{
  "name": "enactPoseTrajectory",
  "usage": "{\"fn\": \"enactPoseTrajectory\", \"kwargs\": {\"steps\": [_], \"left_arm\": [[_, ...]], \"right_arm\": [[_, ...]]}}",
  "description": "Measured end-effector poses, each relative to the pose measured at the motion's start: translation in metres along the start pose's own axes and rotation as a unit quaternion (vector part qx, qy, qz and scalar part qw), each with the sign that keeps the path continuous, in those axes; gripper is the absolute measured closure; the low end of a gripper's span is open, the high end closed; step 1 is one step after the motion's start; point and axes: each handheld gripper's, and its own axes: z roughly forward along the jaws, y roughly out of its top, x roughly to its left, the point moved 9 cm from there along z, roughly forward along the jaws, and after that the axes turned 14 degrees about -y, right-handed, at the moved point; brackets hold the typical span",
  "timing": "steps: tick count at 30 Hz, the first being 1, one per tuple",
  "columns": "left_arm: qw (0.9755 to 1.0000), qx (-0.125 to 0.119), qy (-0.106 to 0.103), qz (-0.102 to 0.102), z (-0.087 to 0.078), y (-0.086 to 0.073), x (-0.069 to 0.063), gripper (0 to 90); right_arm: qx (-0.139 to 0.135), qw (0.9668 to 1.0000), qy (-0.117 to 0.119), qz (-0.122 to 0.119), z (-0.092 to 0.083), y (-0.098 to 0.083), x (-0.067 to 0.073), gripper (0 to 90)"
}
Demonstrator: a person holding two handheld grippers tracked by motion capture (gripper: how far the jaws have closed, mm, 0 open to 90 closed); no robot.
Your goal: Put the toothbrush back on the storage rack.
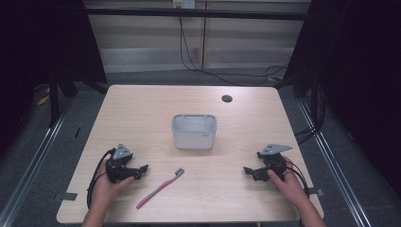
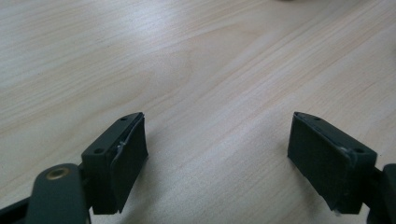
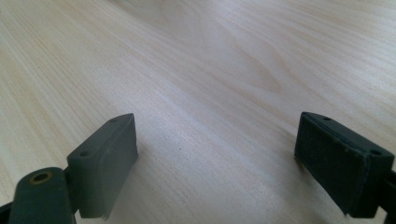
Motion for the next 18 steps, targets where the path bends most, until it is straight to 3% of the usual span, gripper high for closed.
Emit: {"fn": "enactPoseTrajectory", "kwargs": {"steps": [9, 12, 13, 14, 16, 18], "left_arm": [[1.0000, -0.001, 0.003, -0.004, 0.000, 0.000, 0.000, 19.3], [0.9992, 0.034, 0.009, -0.019, -0.002, 0.001, -0.003, 20.4], [0.9992, 0.034, 0.009, -0.019, -0.002, 0.001, -0.003, 22.8], [0.9980, 0.058, 0.007, -0.026, -0.004, 0.001, -0.006, 24.4], [0.9958, 0.081, 0.000, -0.042, -0.006, 0.001, -0.012, 25.3], [0.9947, 0.093, -0.006, -0.043, -0.007, 0.002, -0.015, 27.0]], "right_arm": [[0.000, 1.0000, 0.000, -0.001, 0.000, 0.000, 0.000, 12.7], [-0.001, 1.0000, 0.000, -0.002, 0.000, 0.000, 0.000, 12.7], [-0.001, 1.0000, 0.000, -0.002, 0.000, 0.000, 0.000, 12.7], [-0.001, 1.0000, 0.000, -0.002, 0.000, 0.000, 0.000, 12.7], [0.001, 1.0000, -0.001, -0.002, 0.000, 0.000, 0.000, 12.6], [0.001, 1.0000, -0.001, -0.002, 0.000, 0.000, 0.000, 12.7]]}}
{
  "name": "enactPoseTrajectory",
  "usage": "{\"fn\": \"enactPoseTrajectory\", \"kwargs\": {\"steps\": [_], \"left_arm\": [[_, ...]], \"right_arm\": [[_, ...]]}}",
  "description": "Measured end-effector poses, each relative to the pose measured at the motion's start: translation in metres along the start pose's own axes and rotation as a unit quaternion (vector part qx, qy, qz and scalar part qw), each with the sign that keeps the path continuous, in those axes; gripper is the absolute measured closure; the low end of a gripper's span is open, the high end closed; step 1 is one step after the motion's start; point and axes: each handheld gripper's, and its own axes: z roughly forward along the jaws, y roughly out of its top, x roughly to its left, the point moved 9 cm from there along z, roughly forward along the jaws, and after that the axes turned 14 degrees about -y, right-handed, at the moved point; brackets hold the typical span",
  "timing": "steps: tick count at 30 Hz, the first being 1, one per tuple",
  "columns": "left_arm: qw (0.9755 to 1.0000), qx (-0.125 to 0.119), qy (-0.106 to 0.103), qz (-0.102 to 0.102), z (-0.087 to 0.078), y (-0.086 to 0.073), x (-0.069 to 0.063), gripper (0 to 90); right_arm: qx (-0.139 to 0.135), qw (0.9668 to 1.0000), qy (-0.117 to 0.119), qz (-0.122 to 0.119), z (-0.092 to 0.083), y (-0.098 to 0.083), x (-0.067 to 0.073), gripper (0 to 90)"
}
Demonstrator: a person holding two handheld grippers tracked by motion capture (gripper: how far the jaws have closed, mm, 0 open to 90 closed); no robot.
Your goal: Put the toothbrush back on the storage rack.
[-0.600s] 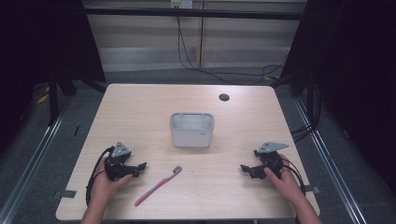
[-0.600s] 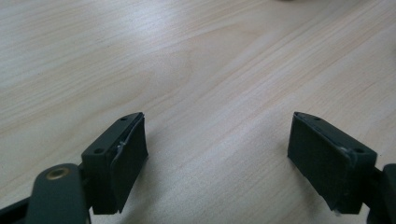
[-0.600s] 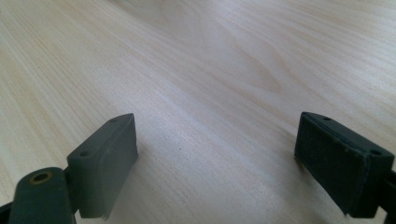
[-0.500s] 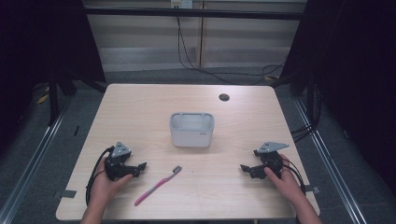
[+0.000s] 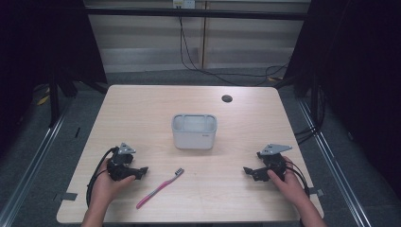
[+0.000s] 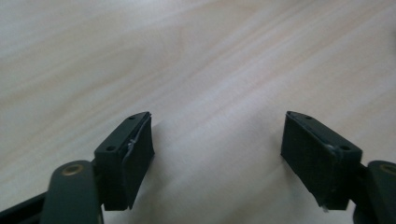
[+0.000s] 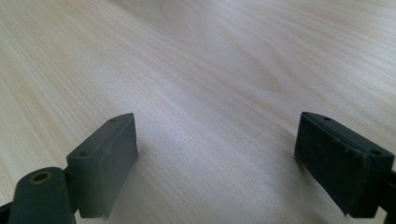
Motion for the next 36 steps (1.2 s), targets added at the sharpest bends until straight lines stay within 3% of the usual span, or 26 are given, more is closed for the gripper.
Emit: {"fn": "enactPoseTrajectory", "kwargs": {"steps": [1, 7, 11, 16, 29, 32, 36], "left_arm": [[0.9999, 0.012, -0.010, 0.001, -0.001, 0.003, -0.007, 27.3], [0.9989, 0.033, -0.030, 0.016, -0.006, 0.013, -0.022, 28.9], [0.9961, 0.070, -0.050, 0.017, -0.005, 0.015, -0.037, 30.3], [0.9942, 0.080, -0.066, 0.027, -0.003, 0.021, -0.048, 30.6], [0.9896, 0.107, -0.083, 0.048, 0.006, 0.033, -0.069, 30.6], [0.9869, 0.121, -0.090, 0.059, 0.014, 0.035, -0.075, 31.0], [0.9852, 0.130, -0.092, 0.063, 0.019, 0.034, -0.079, 32.1]], "right_arm": [[0.001, 1.0000, 0.000, 0.000, 0.000, 0.000, 0.000, 12.7], [0.000, 1.0000, 0.000, 0.000, 0.000, 0.000, 0.000, 12.6], [0.001, 1.0000, 0.000, 0.000, 0.000, 0.000, 0.000, 12.7], [0.001, 1.0000, 0.000, 0.000, 0.000, 0.000, 0.000, 12.7], [0.001, 1.0000, 0.000, 0.000, 0.000, 0.000, 0.000, 12.6], [0.001, 1.0000, 0.000, 0.000, 0.000, 0.000, 0.000, 12.7], [0.001, 1.0000, 0.000, 0.000, 0.000, 0.000, 0.000, 12.7]]}}
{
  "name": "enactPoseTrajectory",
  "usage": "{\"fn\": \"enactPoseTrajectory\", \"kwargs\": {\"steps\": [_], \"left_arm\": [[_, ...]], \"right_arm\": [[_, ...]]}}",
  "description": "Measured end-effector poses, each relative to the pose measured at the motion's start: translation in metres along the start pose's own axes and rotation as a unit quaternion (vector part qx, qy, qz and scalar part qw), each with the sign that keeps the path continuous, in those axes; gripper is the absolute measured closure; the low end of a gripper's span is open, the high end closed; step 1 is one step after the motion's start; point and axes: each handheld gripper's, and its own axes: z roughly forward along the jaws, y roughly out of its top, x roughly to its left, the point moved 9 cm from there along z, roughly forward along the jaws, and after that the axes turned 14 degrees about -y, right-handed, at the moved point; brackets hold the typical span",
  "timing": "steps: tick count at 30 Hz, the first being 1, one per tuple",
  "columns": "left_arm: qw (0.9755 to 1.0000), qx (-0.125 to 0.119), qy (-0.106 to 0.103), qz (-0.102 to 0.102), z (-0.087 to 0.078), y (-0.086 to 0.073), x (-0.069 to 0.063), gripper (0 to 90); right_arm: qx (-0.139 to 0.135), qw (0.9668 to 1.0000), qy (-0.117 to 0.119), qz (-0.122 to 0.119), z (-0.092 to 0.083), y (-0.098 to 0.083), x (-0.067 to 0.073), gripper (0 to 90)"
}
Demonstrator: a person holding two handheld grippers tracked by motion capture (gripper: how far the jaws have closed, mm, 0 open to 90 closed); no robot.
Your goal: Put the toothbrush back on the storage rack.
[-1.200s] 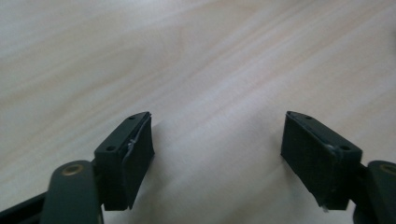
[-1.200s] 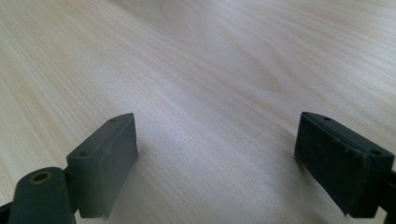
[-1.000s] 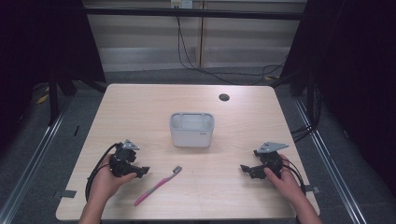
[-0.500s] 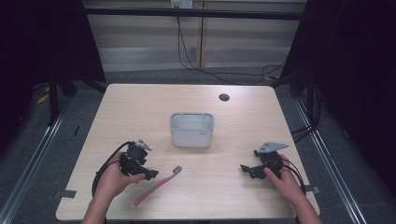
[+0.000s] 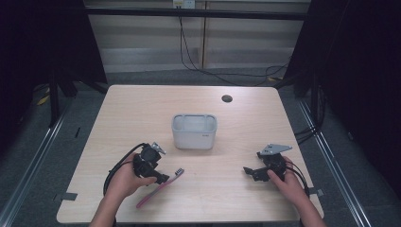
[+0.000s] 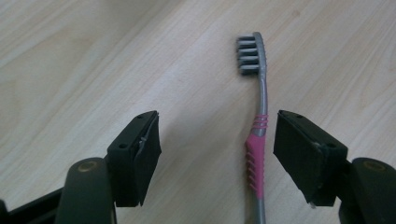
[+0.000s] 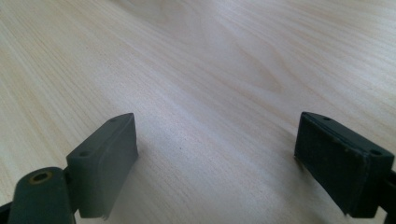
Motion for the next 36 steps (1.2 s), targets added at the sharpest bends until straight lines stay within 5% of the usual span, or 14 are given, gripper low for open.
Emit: {"fn": "enactPoseTrajectory", "kwargs": {"steps": [14, 21, 27, 36], "left_arm": [[0.9990, 0.040, -0.016, 0.013, 0.016, -0.004, -0.013, 46.5], [0.9975, 0.064, -0.016, 0.026, 0.022, -0.005, -0.017, 61.9], [0.9970, 0.074, -0.005, 0.019, 0.024, -0.003, -0.017, 78.5], [0.9978, 0.064, -0.019, 0.002, 0.023, -0.003, -0.017, 80.4]], "right_arm": [[0.000, 1.0000, 0.000, 0.000, 0.000, 0.000, 0.000, 12.6], [0.000, 1.0000, 0.000, 0.000, 0.000, 0.000, 0.000, 12.6], [-0.001, 1.0000, 0.000, 0.000, 0.000, 0.000, 0.000, 12.7], [-0.001, 1.0000, 0.000, 0.000, 0.000, 0.000, 0.000, 12.7]]}}
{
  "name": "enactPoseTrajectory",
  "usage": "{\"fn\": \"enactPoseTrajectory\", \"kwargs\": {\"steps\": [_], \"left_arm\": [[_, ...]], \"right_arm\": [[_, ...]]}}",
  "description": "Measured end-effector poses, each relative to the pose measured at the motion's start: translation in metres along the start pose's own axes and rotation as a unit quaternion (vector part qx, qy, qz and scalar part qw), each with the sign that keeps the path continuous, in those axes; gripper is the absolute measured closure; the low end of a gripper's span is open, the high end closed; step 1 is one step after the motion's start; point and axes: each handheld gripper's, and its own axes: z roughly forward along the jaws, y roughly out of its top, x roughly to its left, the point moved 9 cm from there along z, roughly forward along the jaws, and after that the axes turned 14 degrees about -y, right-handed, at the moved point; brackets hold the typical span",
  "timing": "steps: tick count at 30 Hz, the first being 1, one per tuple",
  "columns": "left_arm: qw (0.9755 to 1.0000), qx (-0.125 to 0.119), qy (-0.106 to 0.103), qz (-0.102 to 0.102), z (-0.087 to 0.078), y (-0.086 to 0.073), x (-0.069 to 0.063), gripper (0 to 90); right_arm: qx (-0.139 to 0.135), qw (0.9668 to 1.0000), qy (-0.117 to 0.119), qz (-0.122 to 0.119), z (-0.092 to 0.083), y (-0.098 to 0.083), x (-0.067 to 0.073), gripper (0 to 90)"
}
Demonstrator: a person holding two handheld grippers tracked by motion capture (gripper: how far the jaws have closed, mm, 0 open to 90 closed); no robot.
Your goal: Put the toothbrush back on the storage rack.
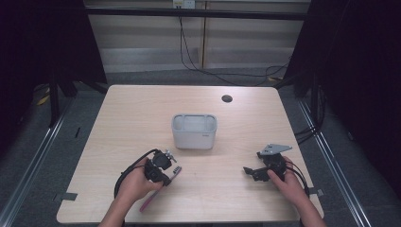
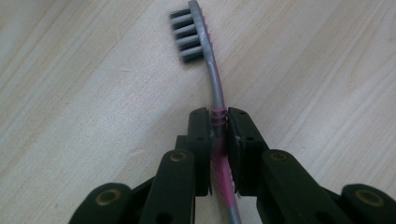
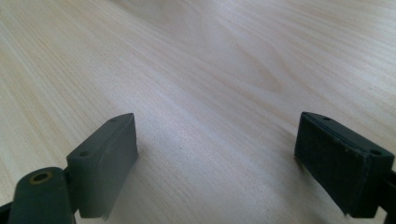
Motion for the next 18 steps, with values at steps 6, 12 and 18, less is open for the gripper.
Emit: {"fn": "enactPoseTrajectory", "kwargs": {"steps": [6, 12, 18], "left_arm": [[0.9993, -0.034, -0.011, -0.011, -0.009, 0.003, -0.001, 80.5], [0.9960, -0.085, -0.017, -0.022, -0.026, 0.006, 0.004, 80.6], [0.9910, -0.129, -0.017, -0.030, -0.043, 0.008, 0.010, 80.6]], "right_arm": [[-0.001, 1.0000, 0.001, 0.000, 0.000, 0.000, 0.000, 12.7], [0.000, 1.0000, 0.000, 0.000, 0.000, 0.000, 0.000, 12.7], [-0.001, 1.0000, 0.001, 0.000, 0.000, 0.000, 0.000, 12.7]]}}
